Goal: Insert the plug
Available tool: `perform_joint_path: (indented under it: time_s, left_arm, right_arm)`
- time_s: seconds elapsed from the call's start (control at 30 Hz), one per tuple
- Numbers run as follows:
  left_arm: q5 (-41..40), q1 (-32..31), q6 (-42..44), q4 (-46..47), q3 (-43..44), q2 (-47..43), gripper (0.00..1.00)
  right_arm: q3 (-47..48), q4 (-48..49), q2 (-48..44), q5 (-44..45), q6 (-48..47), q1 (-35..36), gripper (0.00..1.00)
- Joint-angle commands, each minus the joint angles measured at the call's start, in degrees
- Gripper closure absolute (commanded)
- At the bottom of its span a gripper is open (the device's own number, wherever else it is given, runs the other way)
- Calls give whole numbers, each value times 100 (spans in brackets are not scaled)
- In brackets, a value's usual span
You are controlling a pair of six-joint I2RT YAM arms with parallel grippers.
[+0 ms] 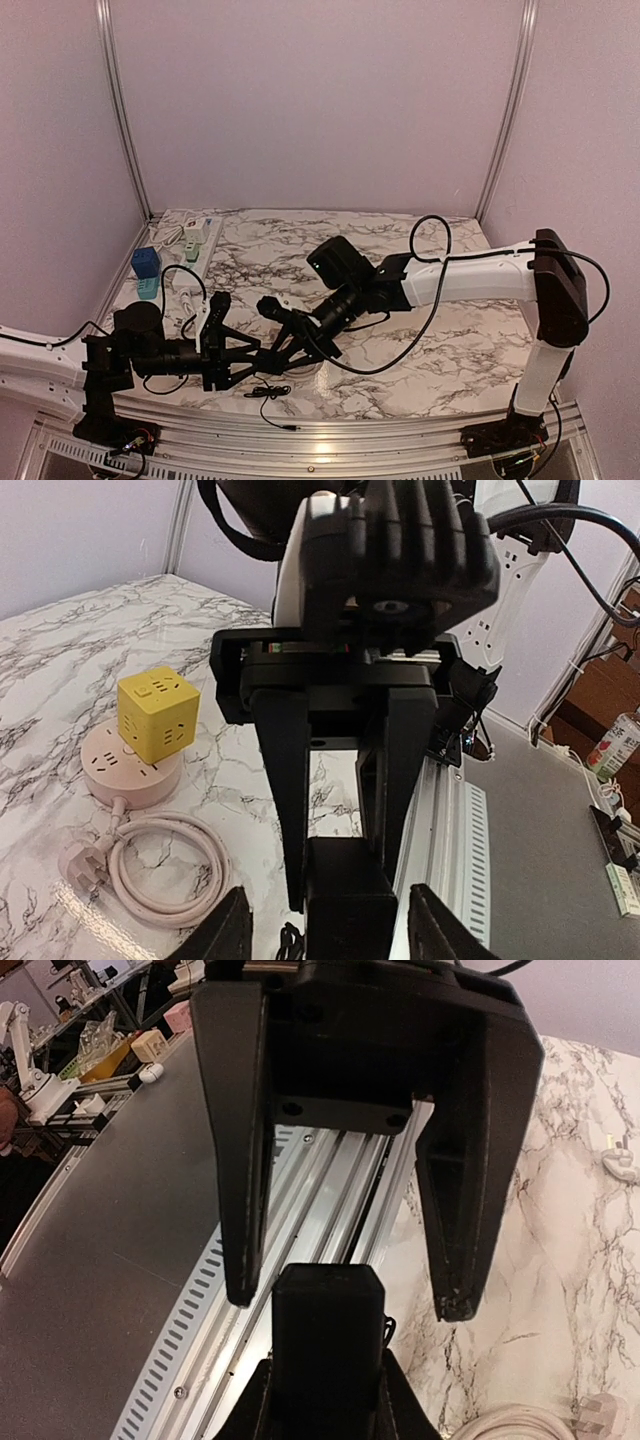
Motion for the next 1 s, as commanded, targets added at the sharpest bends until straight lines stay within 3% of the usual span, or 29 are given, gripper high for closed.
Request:
perform_joint_path:
  time_s: [0.0, 0.1, 0.43, 0.6, 0.97]
  left_arm:
    - [181, 34, 77, 215, 174, 93, 51]
    - [190, 34, 77, 201, 170, 87, 53]
    - [186, 42, 52, -40, 87, -82, 45]
    - [178, 42, 65, -127, 70, -111, 34]
    - [210, 42, 70, -149, 51, -57, 38]
  right_arm:
    - [312, -181, 92, -66, -114, 67, 85]
    - [315, -192, 70, -39, -123, 63, 85]
    - [391, -266, 57, -44, -189, 67, 84]
    - [462, -328, 74, -1, -202, 67, 84]
    - [443, -313, 84, 59, -186, 61, 84]
